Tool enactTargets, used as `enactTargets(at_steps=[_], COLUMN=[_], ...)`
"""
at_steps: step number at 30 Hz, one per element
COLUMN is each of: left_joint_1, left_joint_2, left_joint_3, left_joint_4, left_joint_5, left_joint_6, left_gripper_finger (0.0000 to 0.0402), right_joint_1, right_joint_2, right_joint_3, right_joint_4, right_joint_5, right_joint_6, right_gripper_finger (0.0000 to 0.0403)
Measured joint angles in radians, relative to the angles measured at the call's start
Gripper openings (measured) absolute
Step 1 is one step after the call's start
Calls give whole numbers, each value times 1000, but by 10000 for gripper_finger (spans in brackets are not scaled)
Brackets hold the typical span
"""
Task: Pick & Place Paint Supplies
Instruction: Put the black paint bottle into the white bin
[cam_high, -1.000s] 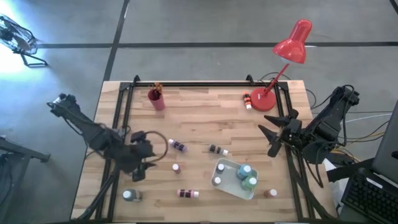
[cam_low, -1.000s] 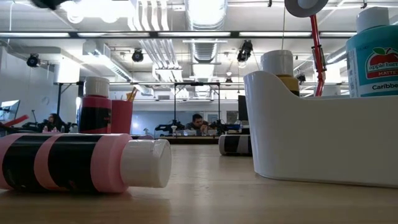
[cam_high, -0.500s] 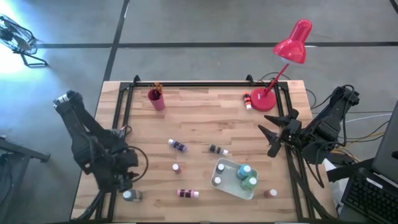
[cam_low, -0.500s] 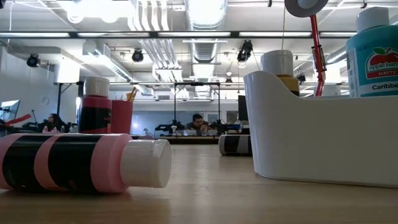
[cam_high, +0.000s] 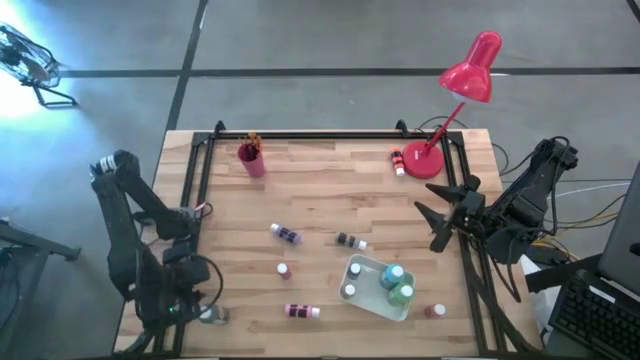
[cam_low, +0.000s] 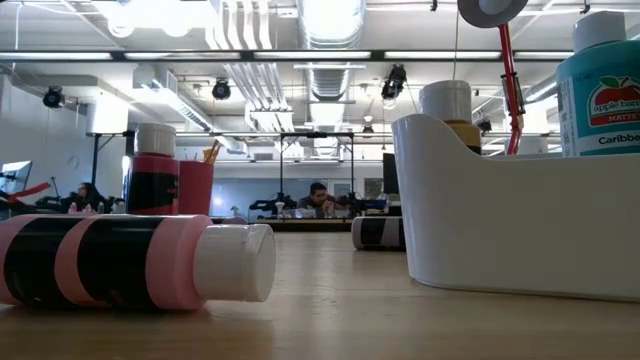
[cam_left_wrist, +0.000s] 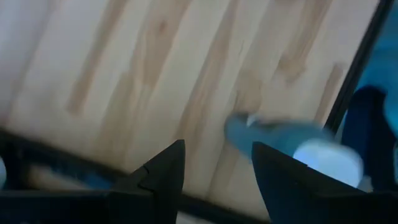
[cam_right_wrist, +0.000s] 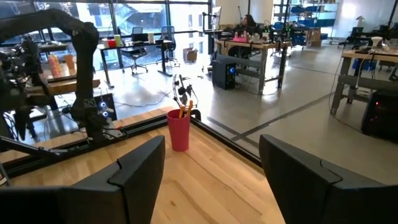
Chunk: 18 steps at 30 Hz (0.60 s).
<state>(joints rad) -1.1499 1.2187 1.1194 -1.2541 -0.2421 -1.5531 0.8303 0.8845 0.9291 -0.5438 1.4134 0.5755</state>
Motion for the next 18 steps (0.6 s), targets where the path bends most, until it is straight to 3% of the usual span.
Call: enactTargets(at_steps=[6, 10, 12, 18], left_joint_1=[-53, -96, -116, -175], left_joint_2=[90, 128, 138, 160], left_joint_3=[19, 53, 80, 134], left_joint_4=[1, 7, 17, 24], left_joint_5=[182, 238, 224, 46], left_joint_6=[-123, -189, -214, -222], left_gripper_finger=[190, 190, 190, 190], right_joint_1=[-20, -42, -49, -59], right_joint_2=[0, 0, 0, 0], right_joint_3=[0, 0, 0, 0], right_joint_4=[0, 0, 1, 2], right_joint_5=[2, 2, 2, 1], right_joint_6=[0, 0, 0, 0], right_gripper_finger=[267, 275, 279, 291])
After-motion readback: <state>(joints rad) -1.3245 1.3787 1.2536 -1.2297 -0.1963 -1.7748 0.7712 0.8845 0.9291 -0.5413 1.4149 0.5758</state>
